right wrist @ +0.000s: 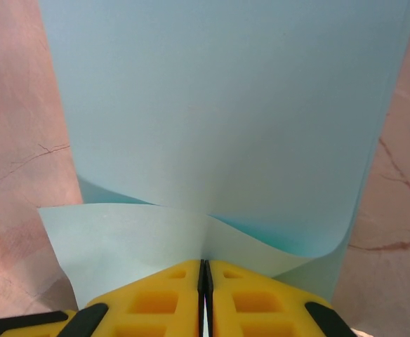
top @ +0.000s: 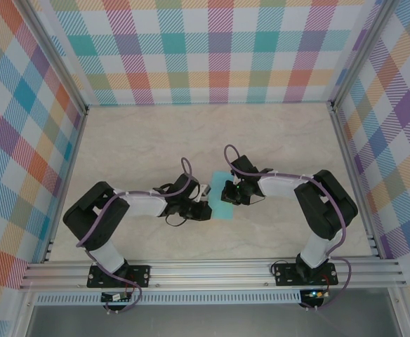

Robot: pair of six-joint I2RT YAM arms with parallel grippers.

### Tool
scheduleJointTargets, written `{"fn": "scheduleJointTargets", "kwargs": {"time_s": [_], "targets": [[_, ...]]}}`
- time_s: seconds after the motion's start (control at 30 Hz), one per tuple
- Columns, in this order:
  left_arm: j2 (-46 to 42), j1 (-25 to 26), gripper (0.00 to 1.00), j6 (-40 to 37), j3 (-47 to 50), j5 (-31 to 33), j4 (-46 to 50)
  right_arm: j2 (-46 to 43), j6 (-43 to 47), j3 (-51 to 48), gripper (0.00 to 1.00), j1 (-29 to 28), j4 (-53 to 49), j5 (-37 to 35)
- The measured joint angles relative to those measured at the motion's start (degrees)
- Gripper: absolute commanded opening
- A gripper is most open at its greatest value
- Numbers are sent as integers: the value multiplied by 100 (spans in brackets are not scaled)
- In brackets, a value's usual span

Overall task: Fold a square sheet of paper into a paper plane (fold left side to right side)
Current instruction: Fold the triangle a second time at the center of the table.

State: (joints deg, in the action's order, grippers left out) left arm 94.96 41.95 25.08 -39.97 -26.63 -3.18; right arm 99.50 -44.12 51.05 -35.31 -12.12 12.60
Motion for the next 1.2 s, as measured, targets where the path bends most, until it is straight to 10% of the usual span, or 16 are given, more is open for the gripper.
{"fn": "scheduleJointTargets", "kwargs": {"time_s": [1.2], "targets": [[334,-195,1,116,-282,-208,-26,2,2,44,12,0,-120,-2]]}}
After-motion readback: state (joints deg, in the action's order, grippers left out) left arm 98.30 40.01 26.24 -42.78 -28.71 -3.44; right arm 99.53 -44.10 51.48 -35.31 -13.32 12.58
